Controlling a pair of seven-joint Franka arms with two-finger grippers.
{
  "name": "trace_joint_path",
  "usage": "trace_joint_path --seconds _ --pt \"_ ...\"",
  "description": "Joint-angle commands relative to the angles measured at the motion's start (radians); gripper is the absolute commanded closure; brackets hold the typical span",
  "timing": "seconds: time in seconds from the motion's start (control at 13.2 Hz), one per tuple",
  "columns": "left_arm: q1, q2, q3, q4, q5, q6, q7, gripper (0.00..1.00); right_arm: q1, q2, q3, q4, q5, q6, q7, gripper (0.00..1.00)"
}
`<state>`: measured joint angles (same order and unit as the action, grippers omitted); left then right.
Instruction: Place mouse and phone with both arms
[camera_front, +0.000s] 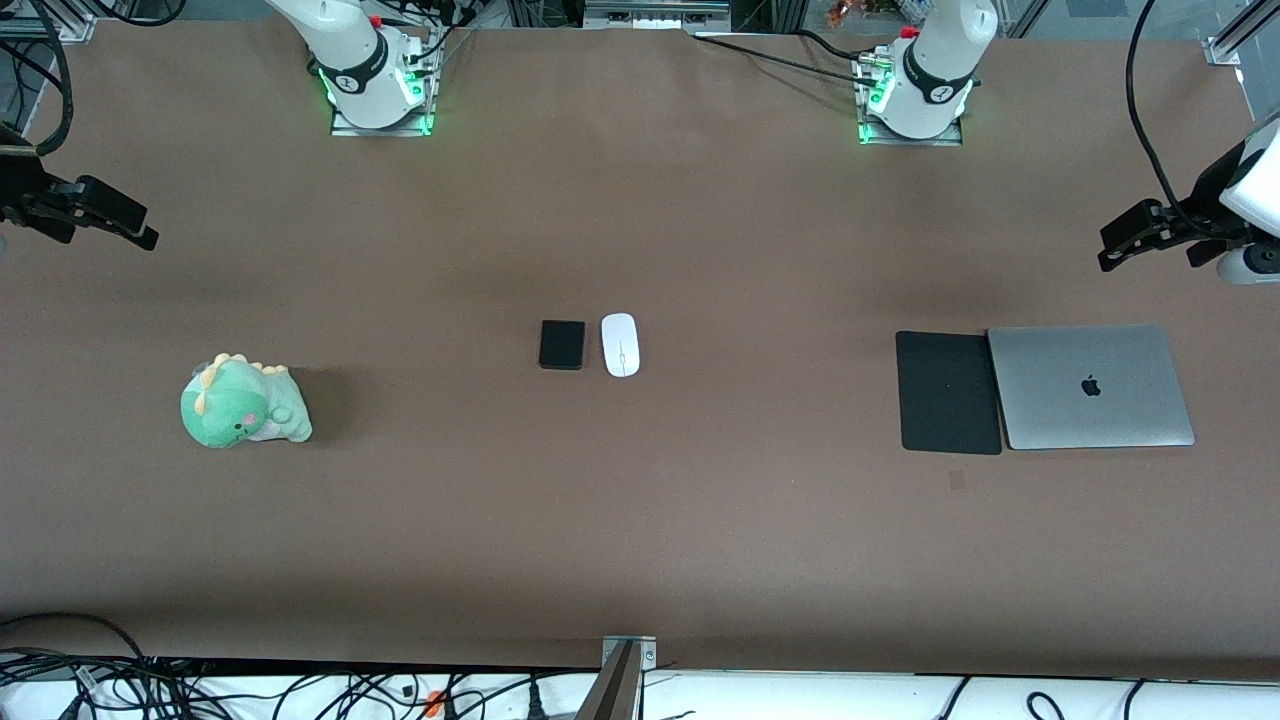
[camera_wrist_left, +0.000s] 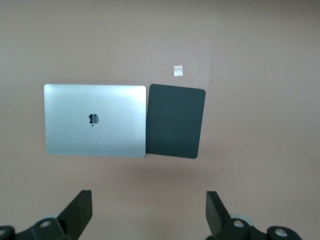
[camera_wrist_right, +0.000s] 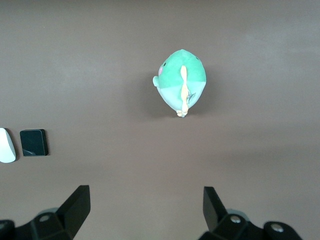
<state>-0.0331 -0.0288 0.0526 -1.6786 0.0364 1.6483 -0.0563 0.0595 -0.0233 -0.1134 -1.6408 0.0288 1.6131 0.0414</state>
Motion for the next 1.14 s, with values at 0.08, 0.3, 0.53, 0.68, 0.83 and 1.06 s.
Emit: trace_joint_path --seconds 0.08,0.3,0.53,0.68,0.83,1.06 --pt "0.002 0.01 -0.007 0.031 0.014 -0.019 -0.003 0.0 0.005 0.005 0.0 0.016 0.0 -0.019 0.015 0.0" --pt "0.001 0.01 -0.01 0.028 0.013 -0.019 -0.008 0.0 0.005 0.005 0.0 0.016 0.0 -0.018 0.015 0.0" --pt "0.001 0.01 -0.011 0.019 0.008 -0.018 -0.01 0.0 0.003 0.005 0.0 0.016 0.0 -0.019 0.012 0.0" --pt "-0.005 0.015 -0.013 0.014 0.005 -0.016 -0.013 0.0 0.003 0.005 0.0 0.016 0.0 -0.019 0.011 0.0" --pt "-0.005 0.015 -0.013 0.022 -0.009 -0.016 -0.013 0.0 0.003 0.005 0.0 0.016 0.0 -0.019 0.008 0.0" --pt "-0.005 0.015 -0.013 0.022 -0.009 -0.016 -0.014 0.0 0.003 0.005 0.0 0.016 0.0 -0.019 0.008 0.0"
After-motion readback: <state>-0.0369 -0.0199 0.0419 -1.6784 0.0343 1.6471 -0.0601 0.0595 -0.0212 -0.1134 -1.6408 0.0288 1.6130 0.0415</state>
